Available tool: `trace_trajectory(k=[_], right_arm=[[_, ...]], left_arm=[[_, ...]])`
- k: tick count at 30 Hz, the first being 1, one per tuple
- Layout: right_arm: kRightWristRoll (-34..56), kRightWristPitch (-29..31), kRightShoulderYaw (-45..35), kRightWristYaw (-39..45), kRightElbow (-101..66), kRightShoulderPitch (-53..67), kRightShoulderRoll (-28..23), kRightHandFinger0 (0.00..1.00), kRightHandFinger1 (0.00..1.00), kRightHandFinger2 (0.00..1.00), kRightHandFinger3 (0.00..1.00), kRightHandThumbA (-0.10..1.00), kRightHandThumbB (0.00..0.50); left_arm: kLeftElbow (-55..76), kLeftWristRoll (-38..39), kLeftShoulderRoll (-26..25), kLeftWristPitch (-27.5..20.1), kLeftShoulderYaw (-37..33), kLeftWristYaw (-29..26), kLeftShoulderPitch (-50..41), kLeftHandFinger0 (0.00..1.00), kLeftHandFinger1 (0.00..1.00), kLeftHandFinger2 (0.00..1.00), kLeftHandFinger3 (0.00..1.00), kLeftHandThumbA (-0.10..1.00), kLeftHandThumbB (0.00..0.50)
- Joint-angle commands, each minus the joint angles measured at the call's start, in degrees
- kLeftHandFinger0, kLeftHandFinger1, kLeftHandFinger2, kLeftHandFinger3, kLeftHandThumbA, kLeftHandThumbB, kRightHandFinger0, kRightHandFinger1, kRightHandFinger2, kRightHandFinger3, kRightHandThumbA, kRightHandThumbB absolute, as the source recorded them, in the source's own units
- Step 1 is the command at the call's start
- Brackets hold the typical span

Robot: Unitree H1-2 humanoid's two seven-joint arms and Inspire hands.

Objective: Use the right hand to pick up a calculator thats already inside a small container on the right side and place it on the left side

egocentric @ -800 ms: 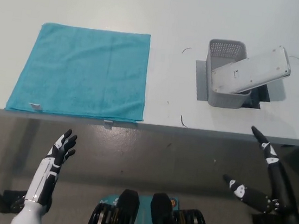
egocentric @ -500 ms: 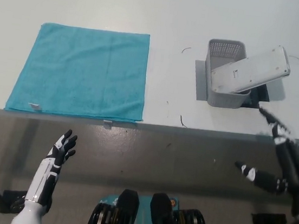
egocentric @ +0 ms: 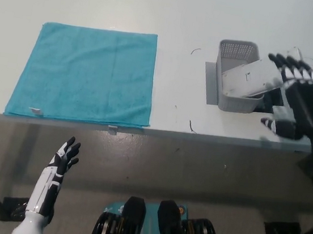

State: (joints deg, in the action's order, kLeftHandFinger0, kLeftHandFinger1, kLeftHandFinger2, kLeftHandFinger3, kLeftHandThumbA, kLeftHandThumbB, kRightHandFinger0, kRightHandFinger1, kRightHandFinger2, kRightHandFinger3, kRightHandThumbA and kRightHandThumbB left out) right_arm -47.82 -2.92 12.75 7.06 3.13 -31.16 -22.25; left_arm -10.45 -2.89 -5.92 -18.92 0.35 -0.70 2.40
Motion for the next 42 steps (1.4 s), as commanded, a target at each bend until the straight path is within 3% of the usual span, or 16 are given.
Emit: trace_trajectory(k=[1, 9, 11, 17, 42], right_arm=[[-18.4, -8.4, 5.5, 5.3, 6.0, -13.3, -4.7, 1.0, 1.0, 1.0, 1.0, 1.0, 0.377], [-20.6, -9.2, 10.8, 4.3, 15.1, -18.4, -5.1, 1.0, 1.0, 1.0, 1.0, 1.0, 0.409], [-21.2, -9.2, 12.7, 4.1, 18.9, -20.1, -5.1, 1.0, 1.0, 1.0, 1.0, 1.0, 0.448], [-20.7, -9.2, 15.2, 1.1, 24.7, -22.2, -5.1, 1.0, 1.0, 1.0, 1.0, 1.0, 0.475], [-19.0, -6.4, 19.3, -1.7, 33.6, -26.9, -0.4, 1.0, 1.0, 1.0, 1.0, 1.0, 0.5]], left_arm=[[1.3, 0.5, -0.9, -6.9, 0.6, 0.2, 0.0, 1.0, 1.0, 1.0, 1.0, 1.0, 0.0], [1.4, 1.2, -0.8, -7.2, 0.4, 0.7, 0.0, 1.0, 1.0, 1.0, 1.0, 1.0, 0.0], [1.6, 0.8, -0.9, -7.0, 0.4, 0.5, -0.1, 1.0, 1.0, 1.0, 1.0, 1.0, 0.0], [1.7, 0.9, -1.0, -6.8, 0.5, 0.7, -0.2, 1.0, 1.0, 1.0, 1.0, 1.0, 0.0], [1.7, 1.1, -0.9, -6.6, 0.6, 1.4, -0.4, 1.0, 1.0, 1.0, 1.0, 1.0, 0.0]])
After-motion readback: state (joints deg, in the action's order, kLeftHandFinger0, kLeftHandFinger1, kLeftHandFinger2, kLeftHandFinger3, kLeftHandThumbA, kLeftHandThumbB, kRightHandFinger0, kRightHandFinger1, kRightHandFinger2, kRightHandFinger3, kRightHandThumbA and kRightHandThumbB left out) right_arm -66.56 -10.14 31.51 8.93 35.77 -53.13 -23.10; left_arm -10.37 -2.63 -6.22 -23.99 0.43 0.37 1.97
